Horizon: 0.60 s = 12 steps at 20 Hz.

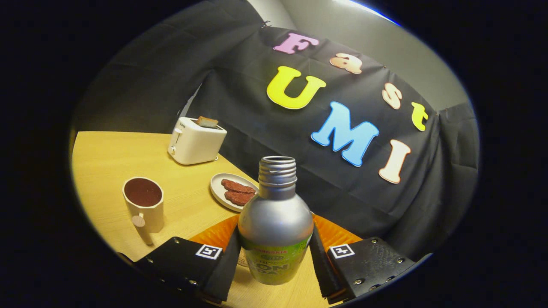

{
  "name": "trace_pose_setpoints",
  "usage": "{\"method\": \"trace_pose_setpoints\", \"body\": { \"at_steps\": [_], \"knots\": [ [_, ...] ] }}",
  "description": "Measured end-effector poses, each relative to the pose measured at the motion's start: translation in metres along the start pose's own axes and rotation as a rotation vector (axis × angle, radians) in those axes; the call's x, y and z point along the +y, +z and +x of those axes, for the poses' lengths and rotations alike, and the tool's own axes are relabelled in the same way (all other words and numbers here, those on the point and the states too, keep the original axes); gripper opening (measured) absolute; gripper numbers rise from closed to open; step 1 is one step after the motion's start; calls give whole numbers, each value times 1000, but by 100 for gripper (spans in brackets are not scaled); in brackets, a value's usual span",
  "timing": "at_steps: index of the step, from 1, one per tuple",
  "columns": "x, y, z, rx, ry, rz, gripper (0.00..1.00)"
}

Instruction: Take the bottle from table, then pour the juice into the cup, finally place the bottle on the coaster

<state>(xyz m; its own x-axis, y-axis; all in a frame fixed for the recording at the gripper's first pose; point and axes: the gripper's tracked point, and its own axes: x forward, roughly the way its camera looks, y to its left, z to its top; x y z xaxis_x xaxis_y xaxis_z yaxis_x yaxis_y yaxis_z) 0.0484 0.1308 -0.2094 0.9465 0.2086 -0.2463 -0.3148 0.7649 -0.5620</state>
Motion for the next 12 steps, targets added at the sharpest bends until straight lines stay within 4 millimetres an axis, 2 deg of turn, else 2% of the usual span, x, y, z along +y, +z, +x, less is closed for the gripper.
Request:
{"method": "trace_pose_setpoints", "body": {
  "at_steps": [5,12],
  "knots": [
    [18,10,3,25,26,-140,77],
    [52,10,0,55,94,-354,77]
  ]
}}
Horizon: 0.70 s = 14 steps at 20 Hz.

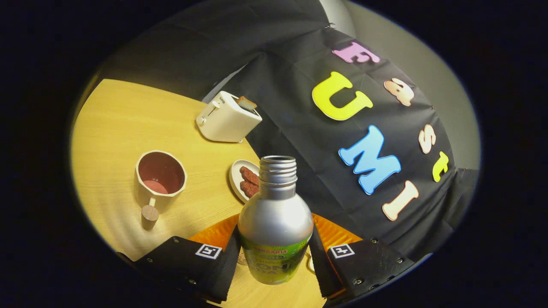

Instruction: Take the bottle from table, then pour the juice into the cup, finally place the bottle on the coaster

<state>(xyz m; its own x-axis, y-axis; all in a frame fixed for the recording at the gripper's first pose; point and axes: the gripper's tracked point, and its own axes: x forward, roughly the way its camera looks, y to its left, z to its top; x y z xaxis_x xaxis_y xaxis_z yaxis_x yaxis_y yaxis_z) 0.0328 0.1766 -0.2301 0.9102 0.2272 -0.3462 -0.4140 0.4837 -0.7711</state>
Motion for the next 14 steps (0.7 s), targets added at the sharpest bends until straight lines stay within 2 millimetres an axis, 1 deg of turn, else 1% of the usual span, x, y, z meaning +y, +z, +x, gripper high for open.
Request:
{"method": "trace_pose_setpoints", "body": {
  "at_steps": [1,4,7,11,14],
  "knots": [
    [4,2,-1,-3,12,-24,76],
    [13,10,4,-13,30,-110,77],
    [22,12,7,-8,44,-231,77],
    [24,13,7,-15,19,-318,77],
    [26,18,14,-22,12,-384,77]
  ]
}}
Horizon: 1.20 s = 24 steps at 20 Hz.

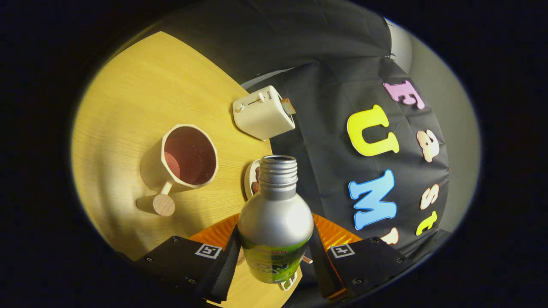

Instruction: Take the bottle from table, then pour the juice into the cup, finally place the bottle on the coaster

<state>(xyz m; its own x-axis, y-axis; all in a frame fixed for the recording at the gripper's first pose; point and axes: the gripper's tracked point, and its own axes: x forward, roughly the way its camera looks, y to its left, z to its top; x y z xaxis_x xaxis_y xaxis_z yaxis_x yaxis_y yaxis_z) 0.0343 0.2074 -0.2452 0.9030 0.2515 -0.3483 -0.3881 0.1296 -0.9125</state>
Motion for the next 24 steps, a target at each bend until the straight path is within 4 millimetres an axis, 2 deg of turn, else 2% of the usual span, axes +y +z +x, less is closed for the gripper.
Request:
{"method": "trace_pose_setpoints", "body": {
  "at_steps": [13,17,24],
  "knots": [
    [-1,2,12,25,36,-210,77],
    [-8,1,13,37,27,-281,77],
    [-11,9,16,27,20,-346,77]
  ]
}}
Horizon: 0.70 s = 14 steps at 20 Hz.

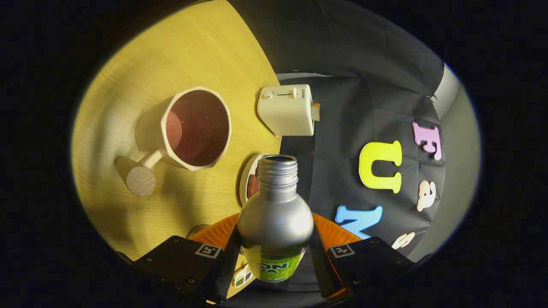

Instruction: Take the bottle from table, then pour the juice into the cup, finally place the bottle on the coaster

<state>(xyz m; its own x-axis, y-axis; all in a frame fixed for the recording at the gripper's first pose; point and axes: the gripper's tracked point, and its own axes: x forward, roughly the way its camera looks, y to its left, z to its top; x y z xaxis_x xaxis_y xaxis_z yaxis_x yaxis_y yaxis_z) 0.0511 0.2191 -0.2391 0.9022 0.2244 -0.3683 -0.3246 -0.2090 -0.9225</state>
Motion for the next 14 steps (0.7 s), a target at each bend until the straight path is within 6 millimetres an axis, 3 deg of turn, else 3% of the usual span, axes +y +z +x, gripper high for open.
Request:
{"method": "trace_pose_setpoints", "body": {
  "at_steps": [14],
  "knots": [
    [-13,-1,5,-13,-11,-126,77]
  ]
}}
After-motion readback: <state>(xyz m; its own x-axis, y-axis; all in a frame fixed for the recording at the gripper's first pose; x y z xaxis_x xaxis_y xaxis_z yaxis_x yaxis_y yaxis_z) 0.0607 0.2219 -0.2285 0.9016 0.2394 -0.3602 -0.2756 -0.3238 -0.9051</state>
